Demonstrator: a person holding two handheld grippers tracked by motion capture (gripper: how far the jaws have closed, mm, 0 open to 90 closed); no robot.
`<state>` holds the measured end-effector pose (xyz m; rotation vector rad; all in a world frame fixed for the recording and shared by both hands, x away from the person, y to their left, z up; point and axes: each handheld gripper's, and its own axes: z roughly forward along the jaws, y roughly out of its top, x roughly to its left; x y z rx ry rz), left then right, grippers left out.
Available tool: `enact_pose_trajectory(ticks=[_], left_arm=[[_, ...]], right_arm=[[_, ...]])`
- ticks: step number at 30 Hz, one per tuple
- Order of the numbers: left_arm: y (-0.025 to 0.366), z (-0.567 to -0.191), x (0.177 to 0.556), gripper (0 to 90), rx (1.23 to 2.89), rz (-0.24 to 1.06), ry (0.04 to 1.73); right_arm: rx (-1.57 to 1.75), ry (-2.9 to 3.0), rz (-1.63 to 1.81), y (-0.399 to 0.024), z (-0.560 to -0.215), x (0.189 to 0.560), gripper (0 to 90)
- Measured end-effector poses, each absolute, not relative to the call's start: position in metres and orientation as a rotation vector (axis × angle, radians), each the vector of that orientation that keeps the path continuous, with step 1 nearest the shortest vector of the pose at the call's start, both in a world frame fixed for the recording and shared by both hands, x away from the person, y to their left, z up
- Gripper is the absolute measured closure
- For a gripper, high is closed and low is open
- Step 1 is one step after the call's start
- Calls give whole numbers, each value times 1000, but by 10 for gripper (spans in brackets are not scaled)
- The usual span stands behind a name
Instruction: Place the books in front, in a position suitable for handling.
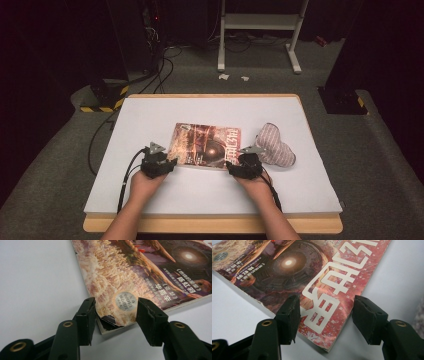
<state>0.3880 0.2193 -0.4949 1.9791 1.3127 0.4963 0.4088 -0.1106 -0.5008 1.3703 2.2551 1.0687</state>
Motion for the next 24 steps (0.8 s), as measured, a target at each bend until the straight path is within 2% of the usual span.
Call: enact_pose_trajectory(ticks=[10, 15, 18, 24], left_arm=[[223, -498, 342, 511, 1943, 478, 1292], [229, -497, 343, 499, 1913, 444, 1264], [231, -498, 344, 488, 1915, 456, 1260], [237, -497, 344, 457, 1892, 461, 1270]], right_arm=[[1309, 2287, 1084, -116, -501, 381, 412], [1279, 2266, 1084, -115, -501, 375, 417], [1213, 2252, 1047, -113, -498, 366, 355], [1166, 2299, 987, -109, -500, 359, 339]])
